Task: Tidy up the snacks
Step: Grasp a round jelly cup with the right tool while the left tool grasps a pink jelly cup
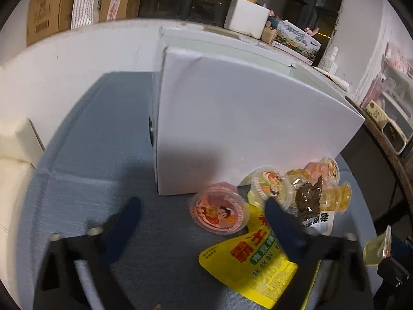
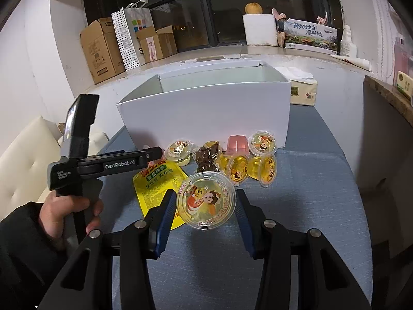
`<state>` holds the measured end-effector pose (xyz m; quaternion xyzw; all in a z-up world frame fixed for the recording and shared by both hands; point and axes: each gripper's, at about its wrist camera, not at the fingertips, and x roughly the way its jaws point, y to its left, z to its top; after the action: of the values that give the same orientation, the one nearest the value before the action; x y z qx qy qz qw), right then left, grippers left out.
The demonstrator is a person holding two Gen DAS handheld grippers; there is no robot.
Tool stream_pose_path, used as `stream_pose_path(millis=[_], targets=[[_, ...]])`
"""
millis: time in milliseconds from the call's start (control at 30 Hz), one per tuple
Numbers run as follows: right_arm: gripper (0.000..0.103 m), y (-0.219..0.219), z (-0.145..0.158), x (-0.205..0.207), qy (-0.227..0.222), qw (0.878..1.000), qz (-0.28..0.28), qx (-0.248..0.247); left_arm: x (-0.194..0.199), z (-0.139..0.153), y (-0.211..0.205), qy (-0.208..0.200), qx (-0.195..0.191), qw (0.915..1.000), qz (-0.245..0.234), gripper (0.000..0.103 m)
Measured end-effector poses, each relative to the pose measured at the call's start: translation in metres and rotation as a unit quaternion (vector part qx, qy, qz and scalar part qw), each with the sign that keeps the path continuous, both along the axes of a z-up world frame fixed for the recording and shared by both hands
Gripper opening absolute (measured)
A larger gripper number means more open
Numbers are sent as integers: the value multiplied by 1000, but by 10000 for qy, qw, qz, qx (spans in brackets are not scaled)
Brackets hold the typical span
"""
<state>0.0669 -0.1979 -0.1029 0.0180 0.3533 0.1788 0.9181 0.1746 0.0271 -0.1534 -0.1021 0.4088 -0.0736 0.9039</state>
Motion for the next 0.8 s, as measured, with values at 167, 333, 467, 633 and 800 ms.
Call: stream_pose_path(millis=[167,333,467,633,800], targets=[[50,-1,-2,0,29,10000,-6,18,3,-5,-2,1,-143,9998,-134,49],[50,-2,0,-1,-3,10000,-5,32,-12,2,-2,-220,-233,9990,-297,49],[50,-3,5,-5,-85,9999,6,69,-41,25,-7,-577,-47,9977,-364,49],[50,-2,26,3,-330,9993,41,141,-77,84,-13,-1264,241,9908,-423,49],[50,6,62,37,-735,9971,147,151,-69,128,-6,-1364,0,9905,-156,49]])
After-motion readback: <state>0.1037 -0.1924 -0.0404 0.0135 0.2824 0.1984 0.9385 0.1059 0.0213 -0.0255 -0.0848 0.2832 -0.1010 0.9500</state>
